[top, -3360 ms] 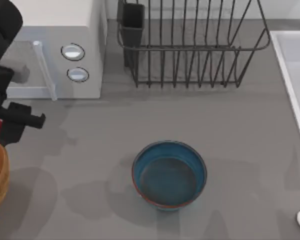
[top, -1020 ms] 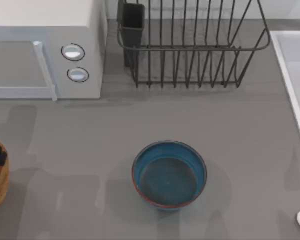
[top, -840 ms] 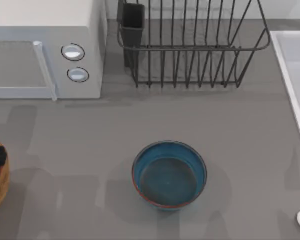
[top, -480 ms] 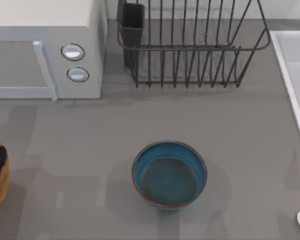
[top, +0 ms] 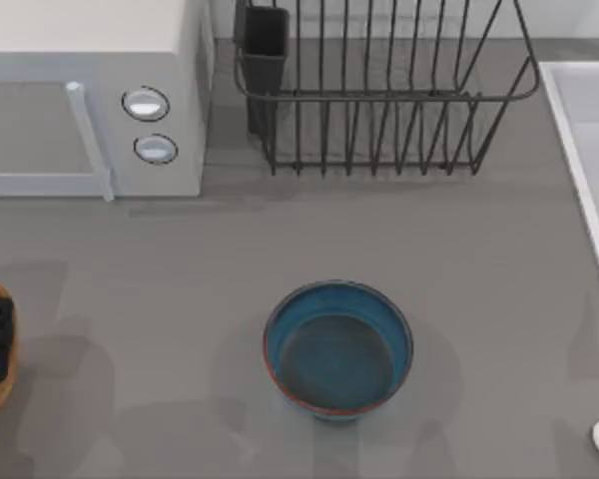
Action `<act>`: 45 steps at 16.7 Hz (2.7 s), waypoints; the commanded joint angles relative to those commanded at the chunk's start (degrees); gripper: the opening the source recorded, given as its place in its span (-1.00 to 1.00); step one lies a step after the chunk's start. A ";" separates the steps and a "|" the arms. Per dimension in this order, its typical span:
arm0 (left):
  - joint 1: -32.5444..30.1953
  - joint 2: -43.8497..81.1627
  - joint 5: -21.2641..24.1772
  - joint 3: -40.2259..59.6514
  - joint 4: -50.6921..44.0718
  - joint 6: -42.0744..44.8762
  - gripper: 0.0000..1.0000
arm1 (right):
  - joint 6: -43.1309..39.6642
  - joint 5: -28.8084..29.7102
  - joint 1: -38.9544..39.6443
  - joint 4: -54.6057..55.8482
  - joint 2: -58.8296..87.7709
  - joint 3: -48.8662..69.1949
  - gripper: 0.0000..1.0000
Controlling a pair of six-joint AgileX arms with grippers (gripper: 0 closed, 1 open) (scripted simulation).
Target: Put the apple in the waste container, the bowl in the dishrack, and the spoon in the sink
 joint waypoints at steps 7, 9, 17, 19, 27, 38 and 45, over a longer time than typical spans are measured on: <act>-0.05 -35.66 5.00 -21.04 24.25 -1.17 1.00 | 0.00 0.00 0.00 0.00 0.00 0.00 1.00; -0.06 -44.90 6.30 -26.63 31.18 -1.33 1.00 | 0.00 0.00 0.00 0.00 0.00 0.00 1.00; -0.07 -58.29 8.55 -36.69 42.97 -1.34 1.00 | 0.00 0.00 0.00 0.00 0.00 0.00 1.00; -0.07 -58.29 8.55 -36.69 42.97 -1.34 1.00 | 0.00 0.00 0.00 0.00 0.00 0.00 1.00; -0.07 -58.29 8.55 -36.69 42.97 -1.34 1.00 | 9.23 0.36 10.65 -12.47 16.20 15.14 1.00; -0.07 -58.29 8.55 -36.69 42.97 -1.34 1.00 | 32.40 0.53 34.20 -51.49 78.00 65.57 1.00; -0.07 -58.29 8.55 -36.69 42.97 -1.34 1.00 | 39.85 0.12 39.44 -69.11 105.93 88.13 1.00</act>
